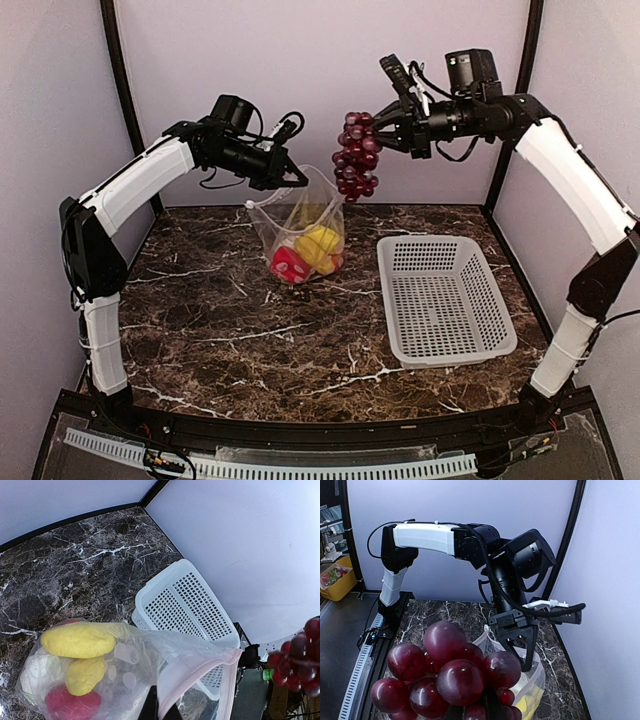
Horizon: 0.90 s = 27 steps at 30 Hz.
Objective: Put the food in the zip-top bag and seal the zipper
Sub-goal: Place the fake fruit in the zipper food storage bag.
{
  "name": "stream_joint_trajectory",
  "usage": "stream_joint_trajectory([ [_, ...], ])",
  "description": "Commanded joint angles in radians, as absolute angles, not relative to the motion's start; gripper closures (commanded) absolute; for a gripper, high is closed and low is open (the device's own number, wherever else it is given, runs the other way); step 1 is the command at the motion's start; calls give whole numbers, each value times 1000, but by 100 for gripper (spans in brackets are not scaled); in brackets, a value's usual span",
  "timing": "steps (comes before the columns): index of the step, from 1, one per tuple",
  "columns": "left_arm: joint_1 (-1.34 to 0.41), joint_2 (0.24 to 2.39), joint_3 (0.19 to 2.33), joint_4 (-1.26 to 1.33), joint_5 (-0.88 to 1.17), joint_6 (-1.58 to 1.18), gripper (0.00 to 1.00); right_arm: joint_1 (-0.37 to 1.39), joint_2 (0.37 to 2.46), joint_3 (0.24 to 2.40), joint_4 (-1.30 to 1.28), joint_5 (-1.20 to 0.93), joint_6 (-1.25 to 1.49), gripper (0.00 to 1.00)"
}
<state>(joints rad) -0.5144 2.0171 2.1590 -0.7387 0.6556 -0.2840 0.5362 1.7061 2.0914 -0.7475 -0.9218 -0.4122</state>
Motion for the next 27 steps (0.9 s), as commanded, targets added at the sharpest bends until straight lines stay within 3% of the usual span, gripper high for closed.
stream_joint_trajectory([
  [1, -514, 2014, 2164, -729, 681, -295, 99, 578, 1760, 2172, -680, -905, -426, 100],
  [17, -514, 2016, 2167, -724, 707, -304, 99, 655, 1874, 2266, -639, -867, -439, 100],
  [27, -514, 2016, 2162, -693, 751, -345, 99, 676, 1968, 2313, -579, -729, -422, 100],
])
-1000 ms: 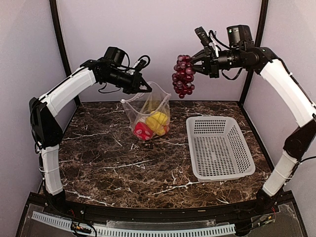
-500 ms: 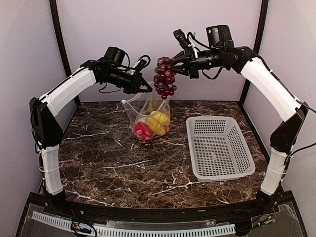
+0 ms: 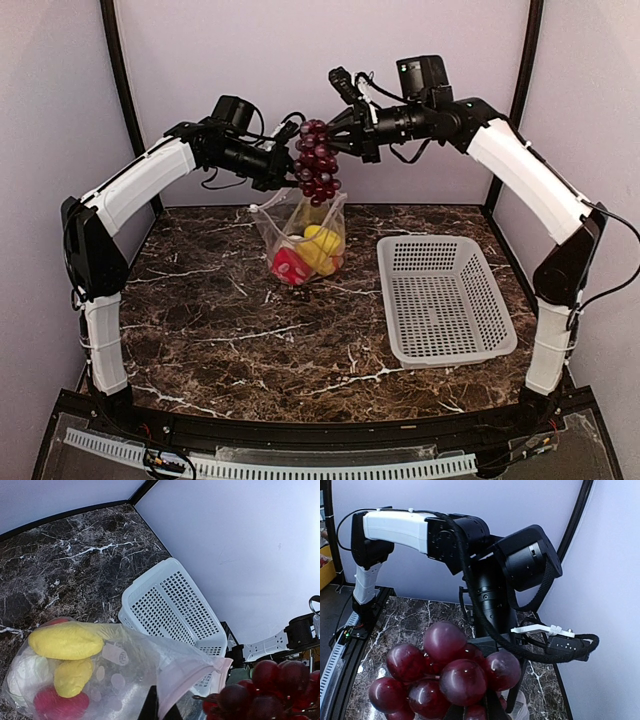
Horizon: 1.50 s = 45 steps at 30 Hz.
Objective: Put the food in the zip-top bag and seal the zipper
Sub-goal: Place the fake fruit in the zipper food storage bag.
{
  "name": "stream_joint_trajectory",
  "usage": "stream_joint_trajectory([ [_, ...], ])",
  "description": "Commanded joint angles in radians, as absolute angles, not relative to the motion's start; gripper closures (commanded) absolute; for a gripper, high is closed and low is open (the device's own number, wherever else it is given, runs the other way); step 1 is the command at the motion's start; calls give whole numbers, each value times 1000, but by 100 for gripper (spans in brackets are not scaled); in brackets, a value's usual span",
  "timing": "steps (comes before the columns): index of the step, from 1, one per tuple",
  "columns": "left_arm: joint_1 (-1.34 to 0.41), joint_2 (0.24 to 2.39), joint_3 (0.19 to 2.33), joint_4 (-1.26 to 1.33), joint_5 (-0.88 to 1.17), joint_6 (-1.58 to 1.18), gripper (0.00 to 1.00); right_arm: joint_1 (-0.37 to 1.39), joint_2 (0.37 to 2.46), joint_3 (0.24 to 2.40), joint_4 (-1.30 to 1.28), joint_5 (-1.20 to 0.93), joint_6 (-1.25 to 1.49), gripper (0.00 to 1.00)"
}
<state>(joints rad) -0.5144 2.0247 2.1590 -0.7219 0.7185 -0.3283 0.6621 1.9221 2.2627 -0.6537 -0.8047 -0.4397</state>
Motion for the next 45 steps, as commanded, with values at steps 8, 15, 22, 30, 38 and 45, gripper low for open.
stream_joint_trajectory([
  [8, -513, 2016, 2154, -704, 754, -346, 99, 684, 2004, 2273, -573, -719, -422, 100],
  [15, -511, 2016, 2153, -702, 752, -348, 99, 694, 1958, 2125, -546, -693, -465, 97],
  [22, -511, 2016, 2144, -696, 752, -353, 99, 705, 1954, 2089, -535, -621, -470, 90],
  [30, -508, 2016, 2135, -706, 745, -344, 99, 733, 1932, 2085, -517, -337, -443, 51],
  [38, -504, 2016, 2127, -702, 749, -344, 99, 765, 1819, 1980, -636, -497, -556, 45],
  [45, -503, 2016, 2119, -684, 753, -355, 99, 791, 1785, 1929, -753, -540, -687, 48],
])
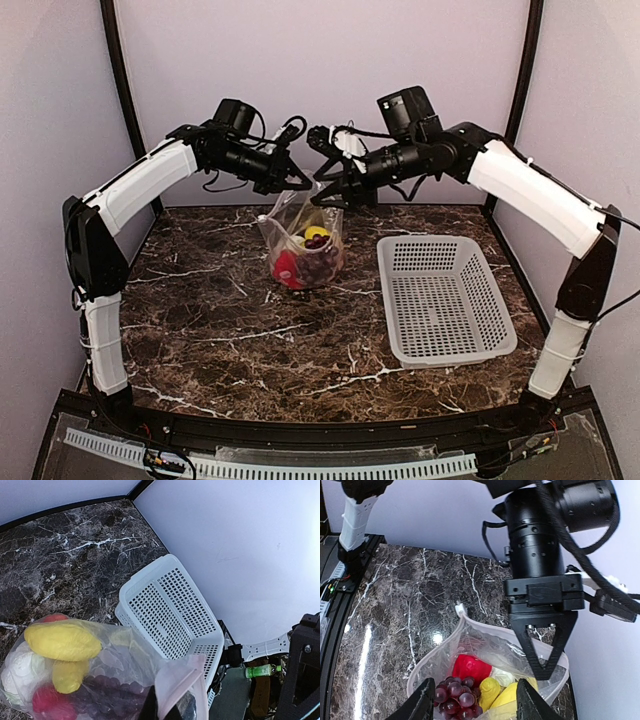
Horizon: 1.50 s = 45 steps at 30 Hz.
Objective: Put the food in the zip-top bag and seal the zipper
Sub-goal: Place the fake fruit in the zipper food storage bag, then pass from the left arm to the right
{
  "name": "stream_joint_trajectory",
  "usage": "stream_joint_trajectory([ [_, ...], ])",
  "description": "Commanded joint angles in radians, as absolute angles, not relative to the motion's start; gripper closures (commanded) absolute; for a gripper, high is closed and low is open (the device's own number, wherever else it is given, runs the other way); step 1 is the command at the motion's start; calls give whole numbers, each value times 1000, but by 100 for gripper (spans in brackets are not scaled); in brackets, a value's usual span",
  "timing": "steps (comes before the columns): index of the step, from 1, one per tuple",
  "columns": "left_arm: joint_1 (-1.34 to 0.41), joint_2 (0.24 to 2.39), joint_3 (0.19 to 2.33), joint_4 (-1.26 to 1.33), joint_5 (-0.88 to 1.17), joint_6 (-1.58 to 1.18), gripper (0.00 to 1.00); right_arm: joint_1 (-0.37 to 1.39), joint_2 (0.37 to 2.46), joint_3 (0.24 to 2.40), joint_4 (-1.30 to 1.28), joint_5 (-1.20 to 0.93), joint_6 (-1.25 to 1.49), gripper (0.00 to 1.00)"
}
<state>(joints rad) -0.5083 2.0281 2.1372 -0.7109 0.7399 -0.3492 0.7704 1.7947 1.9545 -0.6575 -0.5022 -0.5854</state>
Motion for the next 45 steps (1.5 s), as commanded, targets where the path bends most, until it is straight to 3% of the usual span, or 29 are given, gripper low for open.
stream_joint_trajectory([
  [1, -503, 2016, 2119, -683, 753, -355, 99, 800, 1786, 1926, -772, -530, -706, 49],
  [11, -503, 2016, 2120, -691, 752, -359, 99, 910, 1822, 1863, -834, -293, -839, 48],
  [16, -503, 2016, 2116, -694, 753, -358, 99, 936, 1878, 1871, -832, -167, -826, 54],
  [23, -503, 2016, 2115, -702, 752, -349, 99, 942, 1899, 1897, -832, -113, -818, 74],
  [27, -503, 2016, 2116, -705, 749, -342, 99, 942, 1893, 1920, -835, -113, -811, 100],
  [29, -502, 2016, 2116, -706, 749, -329, 98, 942, 1879, 1939, -834, -134, -804, 100],
  [30, -502, 2016, 2121, -707, 755, -322, 96, 942, 1870, 1951, -835, -150, -798, 100],
  [34, -500, 2005, 2206, -783, 725, -226, 71, 941, 1831, 2007, -838, -203, -781, 100],
  [37, -500, 1921, 2208, -830, 642, -113, 61, 940, 1822, 2019, -835, -213, -772, 100],
  [39, -500, 1821, 2112, -769, 608, -76, 54, 939, 1827, 2009, -832, -213, -769, 100],
  [45, -500, 1437, 1459, -304, 537, -105, 35, 933, 1847, 1989, -828, -193, -751, 100],
])
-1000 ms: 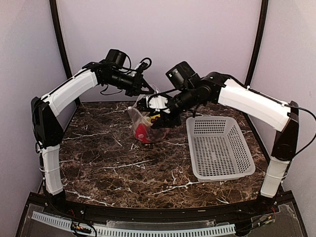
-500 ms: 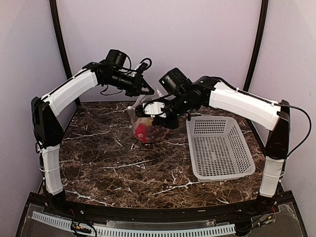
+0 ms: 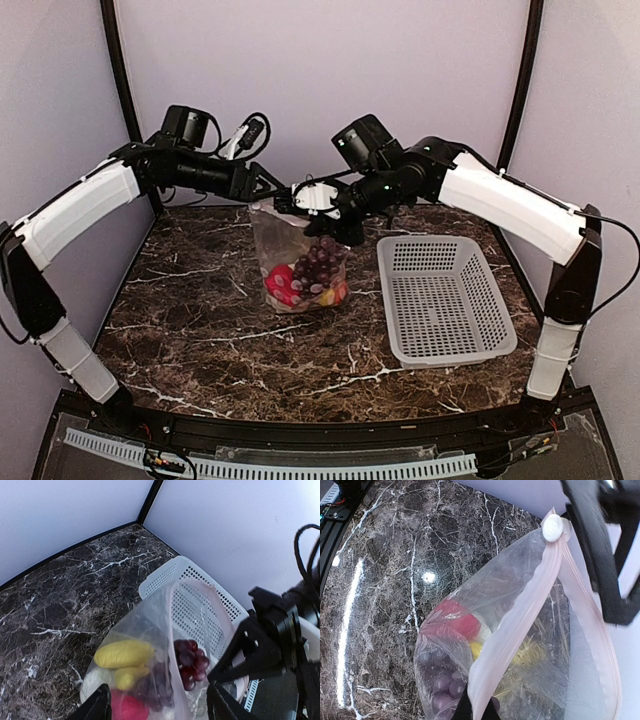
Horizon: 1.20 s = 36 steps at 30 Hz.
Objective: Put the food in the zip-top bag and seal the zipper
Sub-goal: Pass from the left arm to the right, then pass from the right arm to the left
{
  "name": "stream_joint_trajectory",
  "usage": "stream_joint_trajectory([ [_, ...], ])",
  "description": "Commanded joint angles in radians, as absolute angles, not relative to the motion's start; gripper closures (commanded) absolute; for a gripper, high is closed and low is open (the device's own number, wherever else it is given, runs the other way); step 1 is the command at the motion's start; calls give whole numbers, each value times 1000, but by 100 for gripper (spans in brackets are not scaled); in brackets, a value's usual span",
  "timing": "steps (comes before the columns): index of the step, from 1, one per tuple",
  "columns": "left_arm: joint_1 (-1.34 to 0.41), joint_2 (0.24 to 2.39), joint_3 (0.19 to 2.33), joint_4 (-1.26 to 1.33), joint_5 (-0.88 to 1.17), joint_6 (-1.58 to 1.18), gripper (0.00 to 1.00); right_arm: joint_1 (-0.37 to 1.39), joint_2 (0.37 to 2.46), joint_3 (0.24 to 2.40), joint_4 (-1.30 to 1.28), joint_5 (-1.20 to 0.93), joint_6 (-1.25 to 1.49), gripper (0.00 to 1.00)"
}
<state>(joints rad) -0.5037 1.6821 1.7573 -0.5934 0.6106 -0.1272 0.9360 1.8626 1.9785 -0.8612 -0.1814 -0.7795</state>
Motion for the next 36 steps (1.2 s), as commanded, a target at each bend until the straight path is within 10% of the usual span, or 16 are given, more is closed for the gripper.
stream_joint_trajectory([
  [1, -500, 1397, 1407, -219, 527, -110, 31, 930, 1845, 1988, -828, -194, -749, 100],
  [9, -497, 1140, 1073, -58, 545, -104, 26, 920, 1826, 1990, -825, -216, -726, 100],
  [36, -442, 1290, 996, 221, 668, -53, 49, 919, 1776, 1945, -862, -297, -721, 100],
])
